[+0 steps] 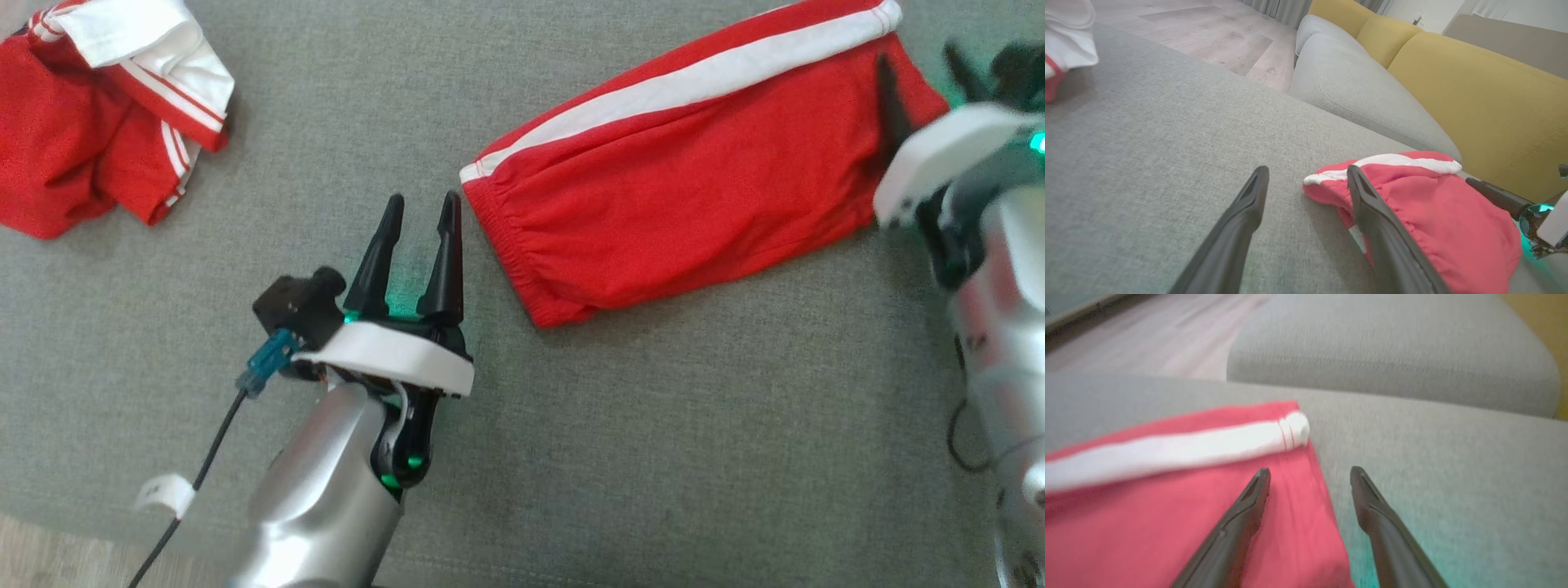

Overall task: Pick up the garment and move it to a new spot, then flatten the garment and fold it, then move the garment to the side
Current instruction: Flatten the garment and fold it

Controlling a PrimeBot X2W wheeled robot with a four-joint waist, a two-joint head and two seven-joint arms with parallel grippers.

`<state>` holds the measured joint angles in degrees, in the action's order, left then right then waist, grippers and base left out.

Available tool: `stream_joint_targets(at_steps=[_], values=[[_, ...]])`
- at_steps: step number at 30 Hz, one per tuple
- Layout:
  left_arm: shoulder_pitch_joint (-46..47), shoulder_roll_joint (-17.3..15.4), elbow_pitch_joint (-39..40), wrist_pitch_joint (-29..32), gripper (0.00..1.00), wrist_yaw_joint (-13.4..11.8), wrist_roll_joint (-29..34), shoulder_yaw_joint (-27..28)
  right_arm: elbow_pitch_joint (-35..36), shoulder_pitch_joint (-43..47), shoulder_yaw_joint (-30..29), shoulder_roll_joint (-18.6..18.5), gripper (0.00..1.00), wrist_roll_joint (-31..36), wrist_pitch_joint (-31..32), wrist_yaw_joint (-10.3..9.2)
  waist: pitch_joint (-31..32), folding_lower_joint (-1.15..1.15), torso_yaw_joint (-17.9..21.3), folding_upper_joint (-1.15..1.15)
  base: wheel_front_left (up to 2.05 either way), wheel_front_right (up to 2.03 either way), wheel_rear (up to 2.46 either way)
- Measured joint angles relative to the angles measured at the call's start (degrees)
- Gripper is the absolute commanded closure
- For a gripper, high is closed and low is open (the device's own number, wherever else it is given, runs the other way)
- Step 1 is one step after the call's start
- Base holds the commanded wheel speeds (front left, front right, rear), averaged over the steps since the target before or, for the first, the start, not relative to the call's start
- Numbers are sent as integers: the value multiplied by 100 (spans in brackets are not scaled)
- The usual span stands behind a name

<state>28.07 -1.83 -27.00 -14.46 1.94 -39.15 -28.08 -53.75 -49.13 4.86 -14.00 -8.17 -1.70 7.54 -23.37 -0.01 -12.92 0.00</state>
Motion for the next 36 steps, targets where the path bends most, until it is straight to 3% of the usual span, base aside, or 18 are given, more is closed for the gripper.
stream_joint_targets(at_steps=[5,6,7,8,12,21,31,36], values=[[-138,-2,38,0,0,-23,54,53,-158,140,341,-115,0,-196,448,0,90,0,-25,0,0,0,0],[-163,-3,38,0,0,-26,102,56,-171,130,410,-133,12,-248,548,0,112,0,-30,0,0,0,0],[-183,-3,34,0,0,-38,177,55,-180,130,452,-140,80,-321,623,0,135,0,-35,0,0,0,0],[-203,-3,34,0,0,-43,240,60,-183,133,511,-140,100,-405,686,0,165,0,-36,0,0,0,0],[-352,-4,22,0,0,-101,453,204,-191,294,614,-110,100,-725,603,0,341,0,-8,0,0,0,0],[-1060,-12,-144,0,0,-138,1173,611,-156,1474,242,47,100,-1535,-278,0,1024,0,272,0,0,0,0],[-1785,-29,-212,0,0,-34,1404,912,231,2439,152,82,100,-2162,-387,0,1641,-1,612,0,0,0,0],[-1917,-29,-209,1,0,10,1459,900,269,2579,51,37,100,-2139,-436,0,1715,0,566,0,0,0,0]])
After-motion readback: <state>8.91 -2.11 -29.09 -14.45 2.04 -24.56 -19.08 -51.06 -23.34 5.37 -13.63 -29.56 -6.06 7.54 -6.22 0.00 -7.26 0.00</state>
